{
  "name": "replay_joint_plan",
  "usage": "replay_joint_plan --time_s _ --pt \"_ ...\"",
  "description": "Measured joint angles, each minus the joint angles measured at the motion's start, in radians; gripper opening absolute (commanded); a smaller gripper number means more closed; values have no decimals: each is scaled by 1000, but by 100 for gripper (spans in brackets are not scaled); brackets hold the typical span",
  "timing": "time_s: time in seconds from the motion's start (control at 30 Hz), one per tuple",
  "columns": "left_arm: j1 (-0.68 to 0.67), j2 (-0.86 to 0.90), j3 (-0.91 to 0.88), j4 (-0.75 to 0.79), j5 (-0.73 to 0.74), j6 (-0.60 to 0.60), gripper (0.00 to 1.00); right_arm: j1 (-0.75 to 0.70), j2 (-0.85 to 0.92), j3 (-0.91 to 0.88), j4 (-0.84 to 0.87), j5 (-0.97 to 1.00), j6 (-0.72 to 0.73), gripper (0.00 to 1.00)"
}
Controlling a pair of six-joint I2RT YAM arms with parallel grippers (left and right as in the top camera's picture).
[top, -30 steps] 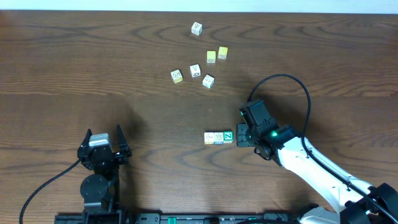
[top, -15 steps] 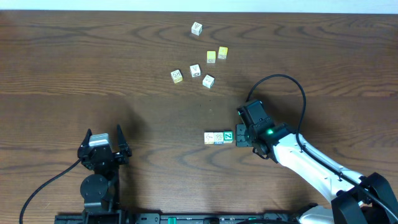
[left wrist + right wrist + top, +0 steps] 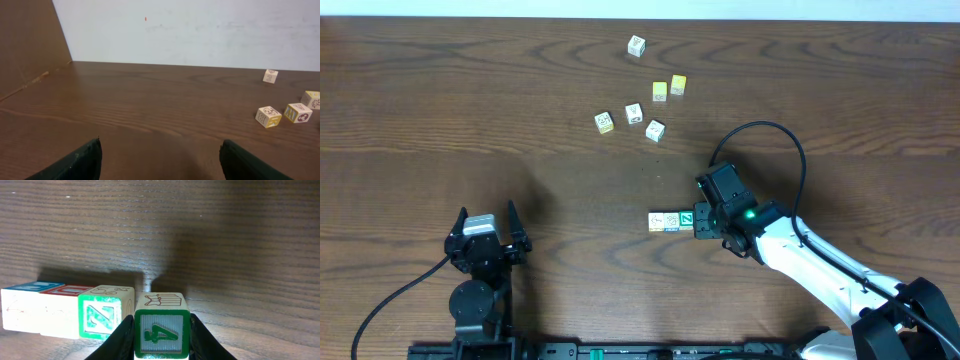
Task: Lift 4 blocks
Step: 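Push the green 4 block leftward against the Z block, right gripper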
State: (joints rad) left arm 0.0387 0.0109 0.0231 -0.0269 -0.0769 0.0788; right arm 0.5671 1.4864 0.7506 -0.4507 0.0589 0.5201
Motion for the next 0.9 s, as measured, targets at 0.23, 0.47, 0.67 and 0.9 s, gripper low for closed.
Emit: replay_joint_plan --time_s 0.23,0.47,0.67,0.9 --pt "0 0 0 0 0 0 75 0 0 0 3 0 0 6" --pt "0 0 0 0 0 0 76 0 0 0 6 2 0 8" --pt "0 0 0 0 0 0 76 0 0 0 26 2 0 8" --pt "0 0 0 0 0 0 76 0 5 0 30 9 0 7"
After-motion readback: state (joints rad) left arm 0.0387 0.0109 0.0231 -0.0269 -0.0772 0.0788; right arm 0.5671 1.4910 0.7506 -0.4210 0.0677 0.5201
